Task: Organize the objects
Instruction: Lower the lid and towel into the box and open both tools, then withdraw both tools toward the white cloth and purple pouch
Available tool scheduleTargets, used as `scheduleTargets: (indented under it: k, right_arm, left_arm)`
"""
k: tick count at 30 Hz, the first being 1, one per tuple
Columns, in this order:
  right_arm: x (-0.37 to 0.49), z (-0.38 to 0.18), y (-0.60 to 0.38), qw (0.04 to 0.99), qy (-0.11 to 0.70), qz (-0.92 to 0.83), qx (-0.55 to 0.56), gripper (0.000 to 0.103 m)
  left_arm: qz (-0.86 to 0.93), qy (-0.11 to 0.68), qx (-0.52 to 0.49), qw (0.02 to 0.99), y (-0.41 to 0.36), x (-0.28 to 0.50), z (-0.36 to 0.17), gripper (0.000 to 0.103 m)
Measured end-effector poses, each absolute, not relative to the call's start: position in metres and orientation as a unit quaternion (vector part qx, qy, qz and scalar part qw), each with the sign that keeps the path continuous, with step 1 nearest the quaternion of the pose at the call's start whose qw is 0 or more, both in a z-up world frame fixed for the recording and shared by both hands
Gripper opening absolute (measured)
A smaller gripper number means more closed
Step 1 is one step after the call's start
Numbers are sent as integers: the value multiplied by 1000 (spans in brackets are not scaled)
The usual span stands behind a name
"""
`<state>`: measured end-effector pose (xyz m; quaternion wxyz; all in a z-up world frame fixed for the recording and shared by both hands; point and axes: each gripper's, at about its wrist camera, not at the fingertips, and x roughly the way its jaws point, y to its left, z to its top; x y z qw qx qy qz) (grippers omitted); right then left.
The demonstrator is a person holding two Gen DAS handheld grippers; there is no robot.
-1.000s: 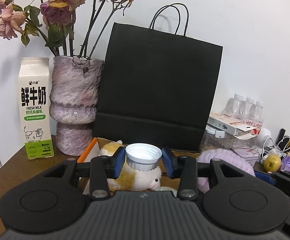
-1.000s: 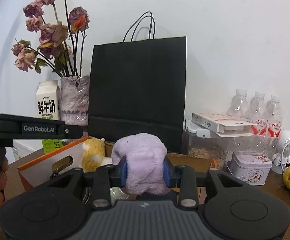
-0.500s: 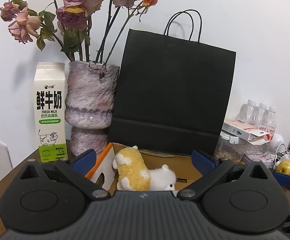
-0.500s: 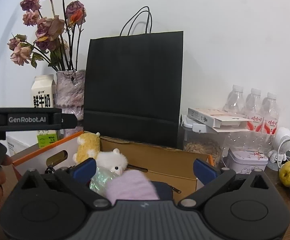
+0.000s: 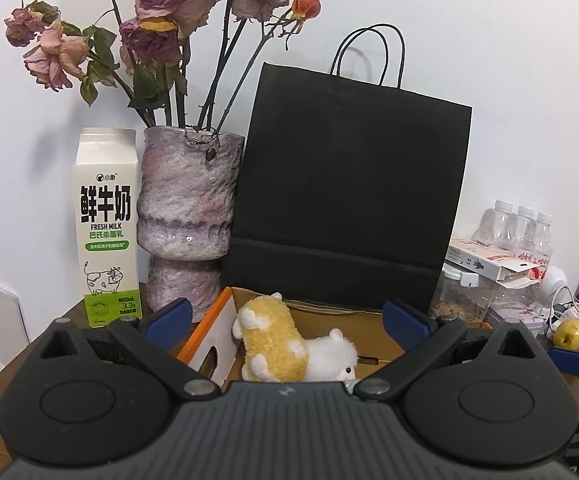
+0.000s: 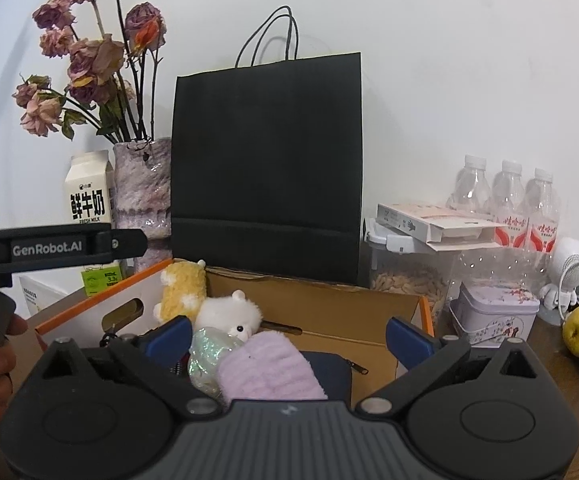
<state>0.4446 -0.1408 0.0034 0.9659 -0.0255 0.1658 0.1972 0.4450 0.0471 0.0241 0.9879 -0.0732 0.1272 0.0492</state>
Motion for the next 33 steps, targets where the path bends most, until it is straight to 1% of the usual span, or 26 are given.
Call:
scheduleTargets:
  k: [9,21,33]
  right_arm:
    - [440,6,-143,964,174,201,-17,103]
    - [404,14,-159,959,169,223,-35,103]
    - [363,-1,-177,952,193,233,-50,103]
  left_arm:
    - [52,127,-71,988,54,434,23,103]
    - [40,136,-61,988,55,396,17,103]
    - [32,157,-60,985,60,359,2,103]
